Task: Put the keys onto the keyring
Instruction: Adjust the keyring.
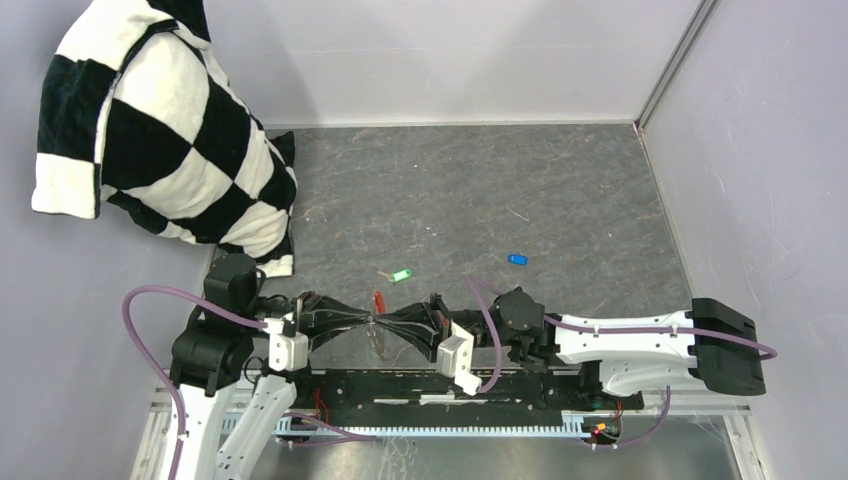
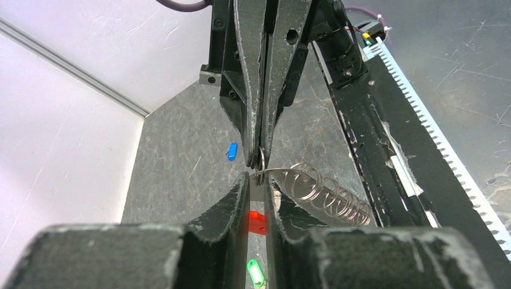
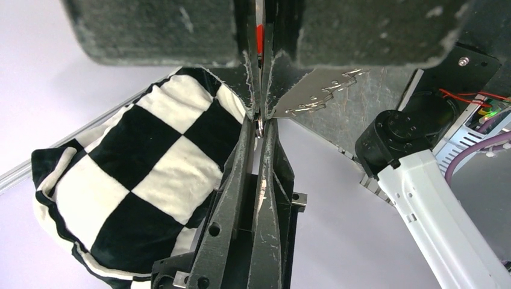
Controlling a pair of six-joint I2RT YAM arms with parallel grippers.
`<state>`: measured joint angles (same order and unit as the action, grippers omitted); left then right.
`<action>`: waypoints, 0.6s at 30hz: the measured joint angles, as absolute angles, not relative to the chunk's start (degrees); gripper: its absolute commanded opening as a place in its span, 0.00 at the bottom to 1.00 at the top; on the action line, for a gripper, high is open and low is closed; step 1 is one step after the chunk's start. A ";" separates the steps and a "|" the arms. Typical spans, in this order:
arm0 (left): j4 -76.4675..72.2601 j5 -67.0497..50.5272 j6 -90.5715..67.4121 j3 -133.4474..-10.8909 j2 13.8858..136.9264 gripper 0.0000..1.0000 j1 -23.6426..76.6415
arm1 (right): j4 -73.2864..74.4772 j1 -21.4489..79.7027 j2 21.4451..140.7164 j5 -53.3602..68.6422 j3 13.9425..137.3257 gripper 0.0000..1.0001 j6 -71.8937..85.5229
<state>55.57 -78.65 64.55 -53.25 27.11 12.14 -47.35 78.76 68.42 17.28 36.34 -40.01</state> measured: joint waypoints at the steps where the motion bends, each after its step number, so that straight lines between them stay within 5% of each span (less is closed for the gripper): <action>1: 55.57 -78.65 64.47 -53.25 27.11 0.18 12.14 | -47.57 78.76 68.42 17.26 36.34 0.00 -39.83; 8: 55.51 -78.35 64.40 -53.23 26.65 0.26 12.14 | -49.80 78.76 68.49 16.88 36.34 0.00 -38.13; 15: 55.53 -78.24 64.40 -53.23 26.63 0.16 12.14 | -51.29 78.76 69.52 16.93 36.34 0.00 -36.62; 18: 55.53 -78.24 64.40 -53.25 26.87 0.03 12.14 | -52.03 78.76 69.97 16.93 36.34 0.00 -35.94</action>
<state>55.53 -78.24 64.40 -53.25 26.87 12.14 -52.03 78.76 69.97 16.93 36.34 -35.94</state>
